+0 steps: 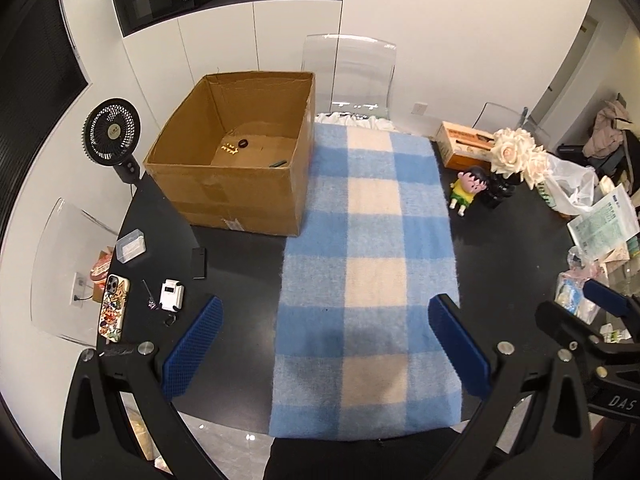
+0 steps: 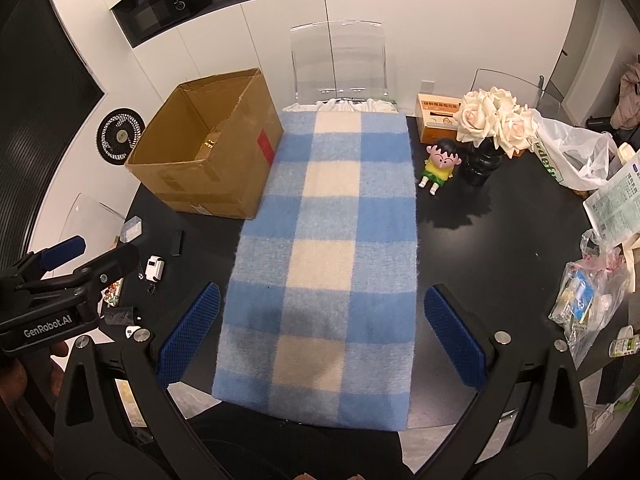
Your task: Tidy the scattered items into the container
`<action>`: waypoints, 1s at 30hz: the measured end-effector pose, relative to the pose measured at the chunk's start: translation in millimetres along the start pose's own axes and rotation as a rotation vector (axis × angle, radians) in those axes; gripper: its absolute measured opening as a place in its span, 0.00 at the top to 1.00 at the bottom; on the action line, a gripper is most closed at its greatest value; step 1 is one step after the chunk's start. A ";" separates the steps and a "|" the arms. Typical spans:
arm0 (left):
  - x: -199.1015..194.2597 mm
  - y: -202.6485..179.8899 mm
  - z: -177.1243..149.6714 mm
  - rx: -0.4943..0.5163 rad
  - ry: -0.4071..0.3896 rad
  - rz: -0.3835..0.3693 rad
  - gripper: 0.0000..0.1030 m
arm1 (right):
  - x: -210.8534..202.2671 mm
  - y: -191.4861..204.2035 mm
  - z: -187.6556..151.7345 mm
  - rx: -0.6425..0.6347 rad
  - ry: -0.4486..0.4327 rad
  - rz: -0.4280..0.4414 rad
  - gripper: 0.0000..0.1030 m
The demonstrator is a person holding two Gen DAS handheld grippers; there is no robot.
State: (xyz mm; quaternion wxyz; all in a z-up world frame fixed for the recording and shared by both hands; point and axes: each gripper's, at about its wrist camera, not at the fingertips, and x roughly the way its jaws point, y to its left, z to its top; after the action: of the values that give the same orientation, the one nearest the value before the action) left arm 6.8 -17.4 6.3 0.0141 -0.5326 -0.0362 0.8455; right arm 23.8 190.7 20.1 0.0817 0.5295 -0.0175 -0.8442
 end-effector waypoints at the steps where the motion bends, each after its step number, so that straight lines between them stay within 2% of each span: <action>1: 0.4 -0.4 0.1 -0.001 0.007 -0.002 0.01 | 0.4 0.1 0.2 0.001 0.001 -0.001 0.00; 8: 6.2 -0.4 0.8 -0.018 0.065 -0.032 0.01 | 0.5 1.5 1.3 0.001 0.001 -0.002 0.00; 14: 5.2 -5.7 -1.2 -0.019 0.075 -0.061 0.01 | 1.6 -0.2 0.7 0.005 0.007 -0.005 0.00; 17: -1.0 -9.8 -2.3 0.006 0.042 -0.030 0.01 | 2.9 -1.4 0.0 0.009 0.012 -0.005 0.00; 20: -9.2 -15.6 -2.3 0.049 -0.003 0.047 0.01 | 3.5 -2.0 -0.5 0.012 0.013 -0.006 0.00; 22: -11.6 -16.3 -2.1 0.062 -0.017 0.067 0.01 | 3.8 -5.1 0.9 0.002 0.014 -0.003 0.00; 30: -15.4 -10.9 0.6 0.058 -0.029 0.039 0.01 | 5.9 -3.9 1.0 0.000 0.019 -0.005 0.00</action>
State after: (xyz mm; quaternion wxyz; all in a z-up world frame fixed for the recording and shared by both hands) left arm 12.8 -7.5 21.2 0.0125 -0.5201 -0.0015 0.8540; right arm 19.9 193.5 14.9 0.0800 0.5374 -0.0152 -0.8394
